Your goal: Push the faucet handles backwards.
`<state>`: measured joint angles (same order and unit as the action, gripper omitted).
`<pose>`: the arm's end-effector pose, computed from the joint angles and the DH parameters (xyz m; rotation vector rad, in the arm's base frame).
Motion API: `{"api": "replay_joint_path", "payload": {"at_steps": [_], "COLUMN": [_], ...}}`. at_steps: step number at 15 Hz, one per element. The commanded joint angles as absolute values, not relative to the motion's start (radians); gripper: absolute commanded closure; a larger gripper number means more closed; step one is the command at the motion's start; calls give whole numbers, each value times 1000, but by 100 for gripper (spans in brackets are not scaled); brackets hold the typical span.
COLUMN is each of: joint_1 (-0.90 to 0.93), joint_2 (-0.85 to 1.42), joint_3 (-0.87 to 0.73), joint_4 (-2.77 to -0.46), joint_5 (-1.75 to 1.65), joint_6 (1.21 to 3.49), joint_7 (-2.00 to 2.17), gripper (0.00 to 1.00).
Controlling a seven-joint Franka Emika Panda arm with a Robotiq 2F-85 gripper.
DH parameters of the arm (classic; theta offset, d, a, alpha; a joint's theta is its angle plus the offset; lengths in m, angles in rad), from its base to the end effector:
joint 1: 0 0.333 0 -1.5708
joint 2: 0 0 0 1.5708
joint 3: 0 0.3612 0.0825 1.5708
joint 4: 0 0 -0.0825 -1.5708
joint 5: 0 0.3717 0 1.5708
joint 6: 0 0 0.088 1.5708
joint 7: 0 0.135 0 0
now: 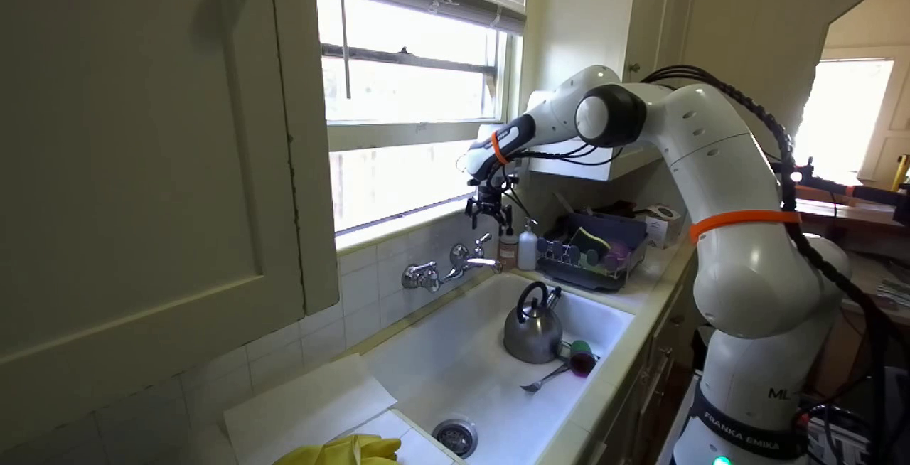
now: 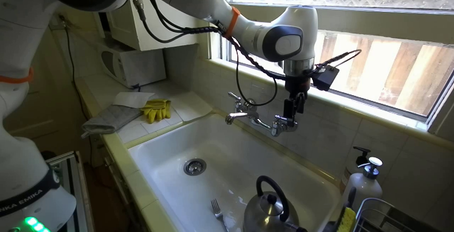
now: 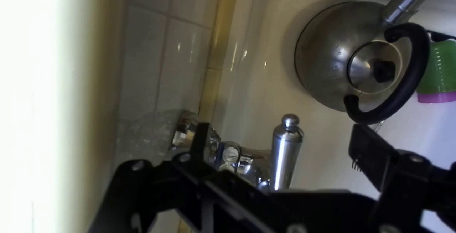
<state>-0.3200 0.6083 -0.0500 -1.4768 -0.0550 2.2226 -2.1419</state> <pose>0.6952 -0.2651 0.3502 1.8415 2.3522 -0.0412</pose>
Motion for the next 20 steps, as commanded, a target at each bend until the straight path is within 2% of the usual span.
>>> {"api": "replay_joint_path", "payload": {"at_steps": [1, 10, 20], "joint_1": [-313, -236, -132], "joint_2": [521, 247, 17], "joint_3": [-58, -130, -110], "joint_4": [-1575, -1853, -2066], "joint_5": [-18, -92, -190], "joint_6": [2241, 2268, 2136], "joint_7": [-2034, -1516, -795], "gripper": [0, 0, 0]}}
